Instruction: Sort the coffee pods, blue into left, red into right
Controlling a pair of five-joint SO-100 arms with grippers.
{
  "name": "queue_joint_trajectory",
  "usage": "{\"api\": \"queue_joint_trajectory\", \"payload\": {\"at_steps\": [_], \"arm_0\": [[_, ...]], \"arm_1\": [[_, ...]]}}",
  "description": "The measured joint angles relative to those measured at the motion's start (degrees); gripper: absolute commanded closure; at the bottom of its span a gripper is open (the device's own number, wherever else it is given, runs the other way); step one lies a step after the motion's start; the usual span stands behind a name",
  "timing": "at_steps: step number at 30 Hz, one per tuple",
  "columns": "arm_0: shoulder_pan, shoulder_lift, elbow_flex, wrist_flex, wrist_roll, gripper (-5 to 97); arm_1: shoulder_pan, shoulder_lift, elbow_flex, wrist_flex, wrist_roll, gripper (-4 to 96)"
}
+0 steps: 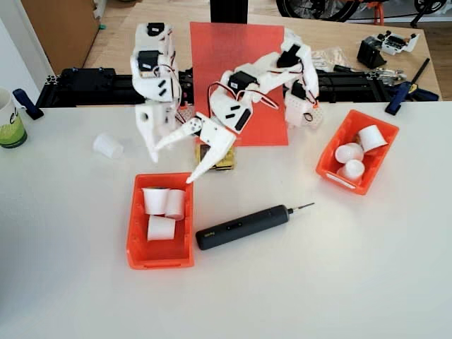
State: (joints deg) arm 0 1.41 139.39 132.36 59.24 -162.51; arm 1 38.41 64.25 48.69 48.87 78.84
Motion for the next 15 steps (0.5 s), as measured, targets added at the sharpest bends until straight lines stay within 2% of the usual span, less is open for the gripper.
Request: {"api": "queue_joint_trajectory", "payload": {"at_steps": [2, 3, 5, 7, 10, 15], "arm_0": [[0.0, -2.1, 0.0, -0.4, -1.3, 63], [0.1, -2.1, 0.0, -0.2, -3.7, 63], [3.3, -2.2, -0.1, 1.8, -11.6, 63], [8.9, -3.3, -1.1, 3.3, -15.6, 64], [15.9, -5.6, -2.6, 4.2, -17.4, 64], [19.6, -6.2, -3.3, 6.2, -17.9, 65]], "arm_1": [[-0.2, 0.0, 0.0, 0.0, 0.3, 54.7], [-0.3, 0.0, 0.0, 0.0, 0.4, 54.7], [-0.5, 0.0, 0.0, -0.2, 0.8, 54.8], [-0.6, 0.0, 0.0, -0.5, 0.9, 54.8], [-0.6, 0.0, 0.0, -0.8, 0.9, 54.8], [-0.4, 0.0, 0.0, -1.1, 1.7, 55.1]]}}
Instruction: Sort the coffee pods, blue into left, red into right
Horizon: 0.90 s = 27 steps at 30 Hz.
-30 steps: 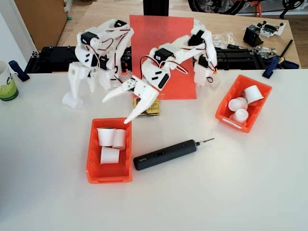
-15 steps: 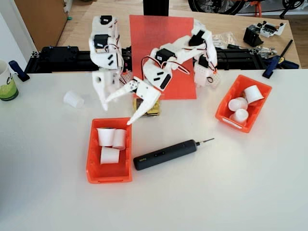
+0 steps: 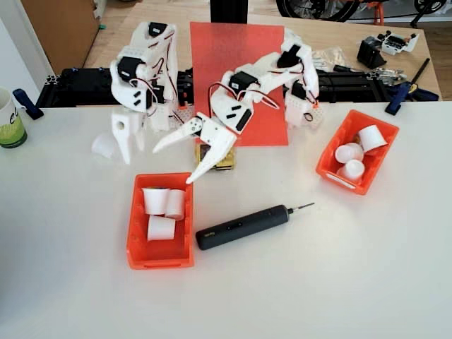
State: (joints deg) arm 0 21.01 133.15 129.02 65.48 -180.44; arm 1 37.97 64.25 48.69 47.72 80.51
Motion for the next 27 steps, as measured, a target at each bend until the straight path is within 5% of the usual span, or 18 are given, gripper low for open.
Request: {"api": "queue_joint_trajectory", "payload": {"at_steps": [12, 23, 27], "arm_0": [[2.6, -3.7, -0.6, -1.1, 0.3, 64], [13.0, -10.3, -5.9, 0.2, 17.7, 50], [18.4, -10.3, -6.0, 3.8, 17.3, 49]], "arm_1": [[-0.3, -1.4, 0.0, -1.8, 1.3, 55.0], [0.0, -4.7, 0.0, -5.6, 3.3, 54.8], [0.9, -6.9, 0.0, -7.7, 3.7, 54.8]]}}
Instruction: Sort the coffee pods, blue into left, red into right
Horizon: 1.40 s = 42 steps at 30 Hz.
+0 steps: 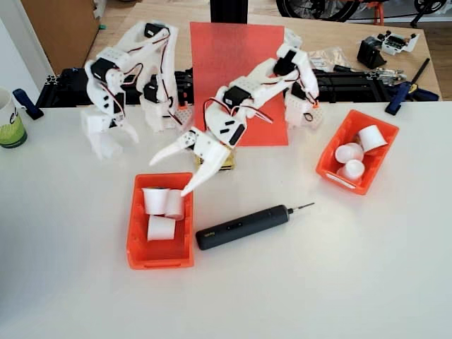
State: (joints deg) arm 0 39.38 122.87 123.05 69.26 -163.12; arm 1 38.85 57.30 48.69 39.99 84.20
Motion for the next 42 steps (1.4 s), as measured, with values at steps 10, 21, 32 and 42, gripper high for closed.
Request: {"api": "queue_joint_trajectory", "payload": {"at_steps": [10, 21, 32, 42], "arm_0": [[16.0, -7.5, 0.4, -3.3, -16.8, 49], [17.7, -17.2, 1.4, -8.0, -17.3, 51], [17.6, -17.4, 6.8, -11.1, -17.3, 60], [17.5, -17.8, 13.4, -23.1, -17.4, 81]], "arm_1": [[2.1, -3.4, -0.1, -5.8, 6.4, 55.3], [4.7, -3.5, -2.9, -4.4, 6.5, 55.2], [4.7, -3.5, -4.8, -2.2, 7.6, 55.4], [4.6, -3.5, -4.9, -2.2, 8.0, 55.5]]}}
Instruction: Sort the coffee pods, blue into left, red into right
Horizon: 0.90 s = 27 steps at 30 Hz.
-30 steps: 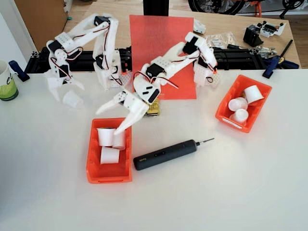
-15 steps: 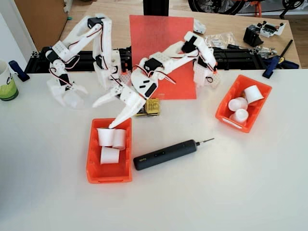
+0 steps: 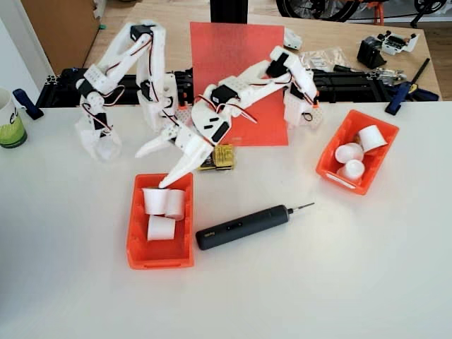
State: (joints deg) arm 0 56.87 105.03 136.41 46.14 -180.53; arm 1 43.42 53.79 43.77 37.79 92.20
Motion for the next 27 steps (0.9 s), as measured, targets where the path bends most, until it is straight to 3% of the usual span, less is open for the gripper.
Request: {"api": "queue_joint_trajectory", "payload": {"at_steps": [8, 14, 16, 22, 27], "arm_0": [[-0.1, 2.6, 1.3, -0.2, -0.4, 84], [-5.7, 8.3, -7.8, 18.8, 0.9, 79], [-10.5, 8.9, -14.2, 27.7, 6.6, 79], [-27.4, 5.4, -37.9, 46.5, 29.5, 79], [-35.9, 1.4, -55.2, 54.7, 39.6, 80]], "arm_1": [[-1.3, 0.0, 0.0, 0.0, -0.5, 55.2], [-1.7, 0.0, -0.6, 1.2, -3.4, 54.9], [-2.3, 0.0, -1.3, 2.8, -4.0, 54.9], [-4.1, 0.0, -8.3, 14.6, -4.2, 55.2], [-4.7, 0.0, -26.7, 36.9, -6.1, 54.8]]}}
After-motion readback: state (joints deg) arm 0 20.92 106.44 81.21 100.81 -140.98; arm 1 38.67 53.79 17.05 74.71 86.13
